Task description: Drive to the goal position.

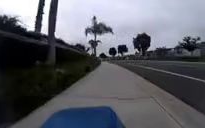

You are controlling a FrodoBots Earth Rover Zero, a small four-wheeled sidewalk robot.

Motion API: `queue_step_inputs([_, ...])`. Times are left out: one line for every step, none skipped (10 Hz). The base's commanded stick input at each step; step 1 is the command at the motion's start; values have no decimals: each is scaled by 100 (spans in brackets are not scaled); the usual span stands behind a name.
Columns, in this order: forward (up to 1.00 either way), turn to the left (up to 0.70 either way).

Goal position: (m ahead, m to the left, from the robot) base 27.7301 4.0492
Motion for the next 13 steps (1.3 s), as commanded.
queue_step_inputs([100, 0])
queue_step_inputs([100, 0])
queue_step_inputs([100, 0])
queue_step_inputs([100, 0])
queue_step_inputs([100, 0])
queue_step_inputs([100, 0])
queue_step_inputs([100, 0])
queue_step_inputs([100, 0])
queue_step_inputs([100, 0])
queue_step_inputs([100, 0])
queue_step_inputs([100, 0])
queue_step_inputs([100, 0])
queue_step_inputs([100, 0])
